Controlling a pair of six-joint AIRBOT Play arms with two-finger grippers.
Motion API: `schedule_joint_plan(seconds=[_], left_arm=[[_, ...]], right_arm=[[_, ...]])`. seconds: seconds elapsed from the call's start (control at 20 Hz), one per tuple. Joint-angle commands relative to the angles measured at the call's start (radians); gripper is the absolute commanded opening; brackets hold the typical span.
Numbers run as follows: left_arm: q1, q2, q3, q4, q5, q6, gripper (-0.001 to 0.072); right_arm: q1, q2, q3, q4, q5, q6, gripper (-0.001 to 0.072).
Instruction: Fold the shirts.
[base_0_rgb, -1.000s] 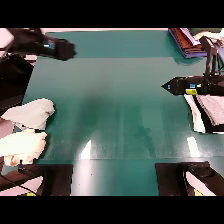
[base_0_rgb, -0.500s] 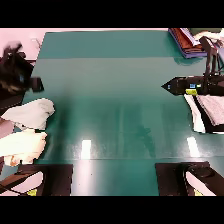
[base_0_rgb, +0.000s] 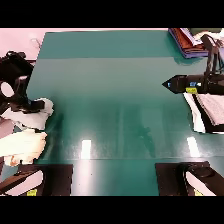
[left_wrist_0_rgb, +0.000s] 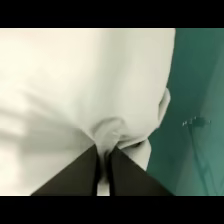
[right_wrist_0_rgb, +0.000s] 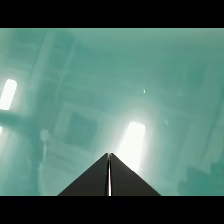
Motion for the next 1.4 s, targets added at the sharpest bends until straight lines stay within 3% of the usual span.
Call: schedule_joint_plan(seconds=[0.0,0.3,0.5,0.7,0.85,0.9,0.95,1.0,1.15,1.35], left_arm=[[-0.032,0.098,0.171,0.003,-0.015,-0.005,0.0026],[-0.385,0.183,0.617,0.003,-0.080,0.004,0.0025],[-0.672,0.138,0.657,0.003,-0.062,0.001,0.0025],[-0.910,-0.055,0.657,0.003,-0.061,0.002,0.0025],[-0.999,-0.240,0.657,-0.037,0.011,0.005,0.0031],[-1.006,-0.292,0.661,-0.084,0.056,0.016,0.0153],[-1.006,-0.328,0.668,-0.122,0.090,0.021,0.0420],[-1.004,-0.354,0.684,-0.111,0.098,0.021,0.0523],[-0.882,-0.357,0.734,-0.082,0.014,0.019,0.0523],[-0.540,-0.357,0.699,-0.171,-0.057,-0.047,0.0523]], right_arm=[[0.001,0.000,0.048,0.018,-0.027,0.001,0.0016],[0.001,-0.008,0.288,0.013,-0.080,0.001,0.0016],[0.001,-0.073,0.449,0.013,-0.020,0.000,0.0016],[0.001,-0.174,0.591,0.013,0.098,0.000,0.0016],[0.001,-0.238,0.656,0.013,0.168,0.000,0.0016],[0.001,-0.254,0.669,0.013,0.185,0.000,0.0016],[0.001,-0.266,0.675,0.014,0.195,0.000,0.0016],[0.001,-0.272,0.675,0.014,0.201,0.000,0.0016],[0.001,-0.277,0.675,0.013,0.207,0.000,0.0016],[0.001,-0.271,0.673,0.013,0.212,-0.007,0.0016]])
